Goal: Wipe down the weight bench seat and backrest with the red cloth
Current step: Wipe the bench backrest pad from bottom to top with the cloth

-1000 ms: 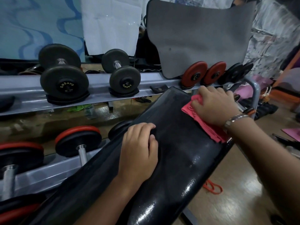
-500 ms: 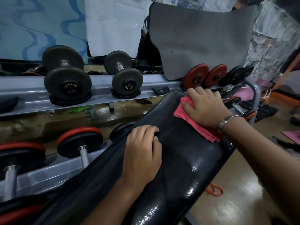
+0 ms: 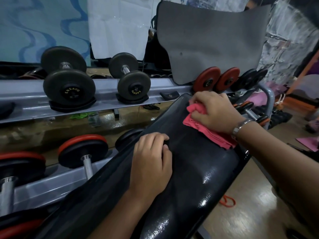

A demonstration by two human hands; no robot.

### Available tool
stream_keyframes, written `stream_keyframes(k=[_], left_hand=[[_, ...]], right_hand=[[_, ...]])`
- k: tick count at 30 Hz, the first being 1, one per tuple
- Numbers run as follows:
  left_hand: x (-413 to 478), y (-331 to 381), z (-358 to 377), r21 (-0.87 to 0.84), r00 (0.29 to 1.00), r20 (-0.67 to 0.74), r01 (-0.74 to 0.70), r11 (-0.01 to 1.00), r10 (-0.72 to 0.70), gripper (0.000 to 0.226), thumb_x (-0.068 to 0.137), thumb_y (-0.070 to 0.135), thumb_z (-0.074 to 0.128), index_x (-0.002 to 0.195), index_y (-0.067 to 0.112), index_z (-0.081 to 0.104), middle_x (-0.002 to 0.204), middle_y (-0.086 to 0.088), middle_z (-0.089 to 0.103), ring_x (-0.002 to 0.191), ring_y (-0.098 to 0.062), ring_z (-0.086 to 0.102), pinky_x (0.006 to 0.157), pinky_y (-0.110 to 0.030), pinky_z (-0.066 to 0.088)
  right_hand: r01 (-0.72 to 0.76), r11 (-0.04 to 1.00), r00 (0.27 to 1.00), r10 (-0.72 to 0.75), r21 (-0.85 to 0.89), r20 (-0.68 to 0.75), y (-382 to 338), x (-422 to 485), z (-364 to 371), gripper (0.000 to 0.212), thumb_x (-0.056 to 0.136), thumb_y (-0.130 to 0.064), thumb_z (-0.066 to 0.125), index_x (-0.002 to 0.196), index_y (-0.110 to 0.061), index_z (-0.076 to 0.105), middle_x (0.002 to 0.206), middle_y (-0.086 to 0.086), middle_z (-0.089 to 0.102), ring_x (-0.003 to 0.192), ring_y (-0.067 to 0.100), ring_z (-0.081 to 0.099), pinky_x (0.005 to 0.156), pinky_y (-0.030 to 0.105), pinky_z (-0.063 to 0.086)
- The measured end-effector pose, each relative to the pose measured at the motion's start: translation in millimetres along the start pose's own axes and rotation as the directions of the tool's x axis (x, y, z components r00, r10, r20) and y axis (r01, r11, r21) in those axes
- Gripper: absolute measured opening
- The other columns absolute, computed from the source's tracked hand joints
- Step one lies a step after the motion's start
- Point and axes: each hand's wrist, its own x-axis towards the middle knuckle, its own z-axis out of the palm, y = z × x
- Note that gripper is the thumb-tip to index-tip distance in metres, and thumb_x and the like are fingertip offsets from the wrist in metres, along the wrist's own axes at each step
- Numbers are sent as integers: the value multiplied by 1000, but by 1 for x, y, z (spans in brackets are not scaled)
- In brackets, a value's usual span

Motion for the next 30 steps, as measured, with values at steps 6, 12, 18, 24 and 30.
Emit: stream_keyframes(k=[6, 12, 18, 24, 30], left_hand=[[0, -1, 0, -5, 1000, 5, 8, 1000, -8, 22, 95, 16, 49, 111, 17, 64, 111, 7, 63, 107, -14, 55, 97, -35, 44], [1, 1, -1, -16, 999, 21, 24, 1000, -23, 22, 96, 19, 47, 111, 20, 64, 111, 9, 61, 108, -11, 54, 97, -35, 44], [1, 1, -2, -12, 999, 11, 34, 999, -33, 21, 96, 18, 48, 110, 20, 64, 111, 10, 61, 107, -10, 53, 96, -33, 43], [1, 2, -1, -20, 1000, 0, 24, 1000, -24, 20, 95, 18, 48, 108, 20, 63, 109, 10, 61, 106, -10, 53, 95, -30, 42], [2, 1, -3, -41, 999, -18, 51, 998, -51, 19, 94, 19, 48, 106, 19, 63, 101, 9, 65, 98, -11, 57, 89, -31, 46]], right_hand=[[-121, 992, 987, 123, 21, -100, 7, 32, 9, 35, 90, -34, 49, 107, -13, 71, 101, 12, 64, 97, 39, 62, 87, 46, 49], [33, 999, 999, -33, -1, -24, -2, 12, 2, 42, 83, -39, 48, 113, -24, 73, 111, 6, 65, 106, 31, 62, 91, 46, 49], [-11, 995, 999, 14, 97, -30, -7, 48, 17, 34, 91, -11, 56, 120, -14, 73, 118, 12, 70, 111, 32, 64, 100, 38, 49], [130, 981, 990, -136, 144, 30, -15, 41, 7, 29, 85, -16, 58, 107, -14, 76, 108, 7, 74, 101, 27, 67, 95, 41, 53], [82, 994, 984, -92, 70, 151, -51, 58, 27, 28, 91, -15, 53, 104, -19, 76, 105, 8, 75, 96, 29, 67, 88, 40, 55]])
